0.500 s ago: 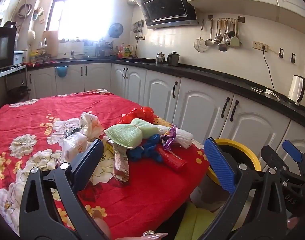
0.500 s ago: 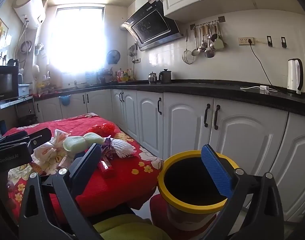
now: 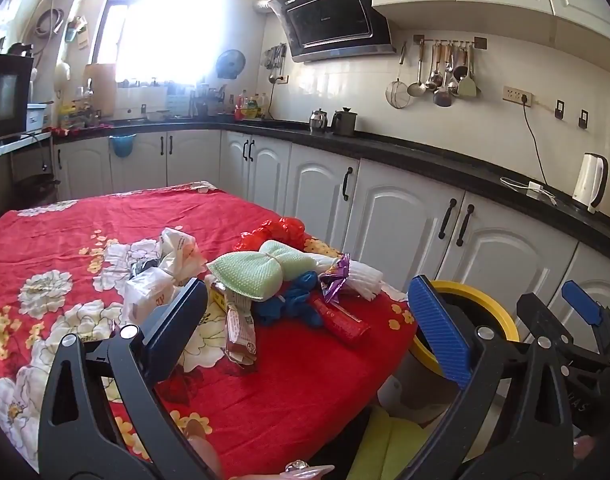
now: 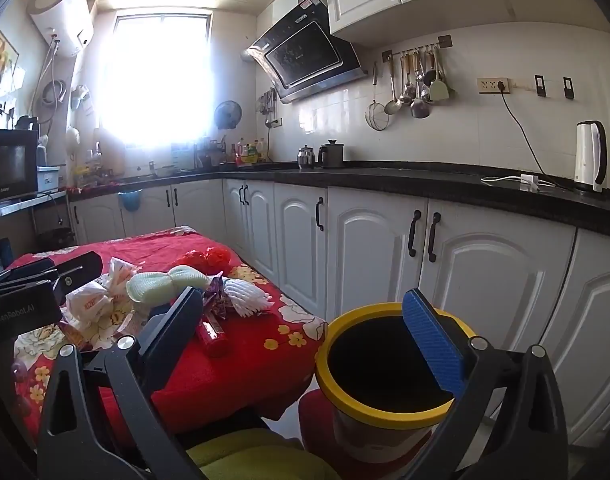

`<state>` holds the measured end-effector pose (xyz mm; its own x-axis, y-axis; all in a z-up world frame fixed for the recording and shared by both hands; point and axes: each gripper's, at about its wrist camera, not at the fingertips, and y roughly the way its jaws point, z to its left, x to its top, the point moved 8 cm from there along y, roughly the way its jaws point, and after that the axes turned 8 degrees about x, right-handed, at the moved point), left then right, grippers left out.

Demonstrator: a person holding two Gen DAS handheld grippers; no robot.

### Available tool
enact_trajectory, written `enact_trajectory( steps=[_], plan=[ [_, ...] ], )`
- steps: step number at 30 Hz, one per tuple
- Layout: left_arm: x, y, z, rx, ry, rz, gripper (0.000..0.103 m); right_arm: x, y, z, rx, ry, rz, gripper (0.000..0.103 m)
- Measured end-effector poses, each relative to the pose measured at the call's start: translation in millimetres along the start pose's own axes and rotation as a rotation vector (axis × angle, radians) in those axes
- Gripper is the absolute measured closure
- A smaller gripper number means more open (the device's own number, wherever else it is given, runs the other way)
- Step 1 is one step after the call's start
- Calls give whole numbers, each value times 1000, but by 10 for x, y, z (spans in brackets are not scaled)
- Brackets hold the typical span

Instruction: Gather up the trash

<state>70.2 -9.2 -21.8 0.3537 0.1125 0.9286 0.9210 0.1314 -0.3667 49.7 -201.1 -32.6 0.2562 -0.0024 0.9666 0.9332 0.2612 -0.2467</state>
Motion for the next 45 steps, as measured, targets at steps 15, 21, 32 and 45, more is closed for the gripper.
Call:
enact_trajectory(
  steps=[15, 21, 32, 45],
  plan=[
    [27, 9, 63, -7, 2, -4, 11, 1, -4, -10, 1, -1, -1, 6],
    [25, 7, 62, -8, 3, -6, 11, -3, -3, -8, 1, -2, -2, 6],
    [17, 4, 58, -8, 2, -7, 11, -3, -4, 2, 2, -3, -1, 6],
    [-4, 68, 178, 10, -17, 11, 11, 47, 61, 293, 117, -73, 26, 6]
  ],
)
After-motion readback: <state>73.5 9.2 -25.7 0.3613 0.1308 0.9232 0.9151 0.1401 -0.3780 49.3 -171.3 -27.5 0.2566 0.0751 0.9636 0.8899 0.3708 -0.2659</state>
